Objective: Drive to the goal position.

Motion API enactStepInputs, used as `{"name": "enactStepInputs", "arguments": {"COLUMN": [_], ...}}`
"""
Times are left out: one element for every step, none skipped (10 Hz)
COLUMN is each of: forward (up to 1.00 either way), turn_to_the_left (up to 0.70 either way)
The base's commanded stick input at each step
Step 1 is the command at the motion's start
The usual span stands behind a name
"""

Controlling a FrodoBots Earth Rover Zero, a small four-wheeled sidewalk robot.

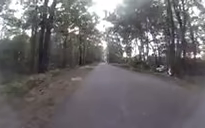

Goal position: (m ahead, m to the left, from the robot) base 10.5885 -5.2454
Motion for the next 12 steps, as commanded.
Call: {"name": "enactStepInputs", "arguments": {"forward": [0.7,0.7,0.7,0.7,0.7,0.7,0.7,0.7,0.7,0.7,0.7,0.7], "turn_to_the_left": [0.01,0.01,0.01,0.01,-0.01,0.01,0.0,-0.01,0.01,0.01,0.01,0.01]}}
